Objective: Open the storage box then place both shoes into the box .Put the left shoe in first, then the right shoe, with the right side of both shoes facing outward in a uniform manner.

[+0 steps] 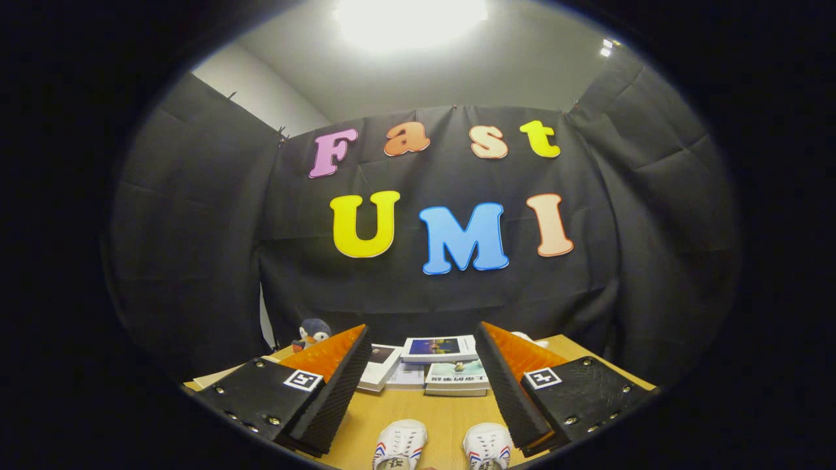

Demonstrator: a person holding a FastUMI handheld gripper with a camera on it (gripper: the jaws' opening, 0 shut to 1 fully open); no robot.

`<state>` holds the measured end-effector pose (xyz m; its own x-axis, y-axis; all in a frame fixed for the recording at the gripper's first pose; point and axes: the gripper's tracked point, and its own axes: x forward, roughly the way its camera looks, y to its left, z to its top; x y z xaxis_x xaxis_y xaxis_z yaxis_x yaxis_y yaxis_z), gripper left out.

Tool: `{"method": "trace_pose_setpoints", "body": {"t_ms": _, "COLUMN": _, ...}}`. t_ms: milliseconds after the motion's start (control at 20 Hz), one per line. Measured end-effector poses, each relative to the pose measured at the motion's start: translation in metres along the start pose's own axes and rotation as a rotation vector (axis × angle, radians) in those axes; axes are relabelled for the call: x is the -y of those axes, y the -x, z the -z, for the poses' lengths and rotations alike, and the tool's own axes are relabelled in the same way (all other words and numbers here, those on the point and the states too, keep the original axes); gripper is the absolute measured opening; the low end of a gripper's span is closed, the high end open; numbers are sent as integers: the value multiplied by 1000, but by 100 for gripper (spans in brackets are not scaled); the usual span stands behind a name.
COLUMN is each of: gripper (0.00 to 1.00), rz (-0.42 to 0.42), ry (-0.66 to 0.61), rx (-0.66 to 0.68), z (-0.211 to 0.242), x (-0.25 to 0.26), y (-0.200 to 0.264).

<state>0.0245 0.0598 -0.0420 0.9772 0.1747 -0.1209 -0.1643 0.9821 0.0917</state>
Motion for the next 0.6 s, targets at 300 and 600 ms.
{"method": "trace_pose_setpoints", "body": {"t_ms": 300, "gripper": 98, "rz": -94, "ry": -150, "rx": -151, "z": 46, "x": -29, "y": -7}}
{"method": "trace_pose_setpoints", "body": {"t_ms": 600, "gripper": 98, "rz": -150, "ry": -384, "rx": -350, "z": 98, "x": -52, "y": -3}}
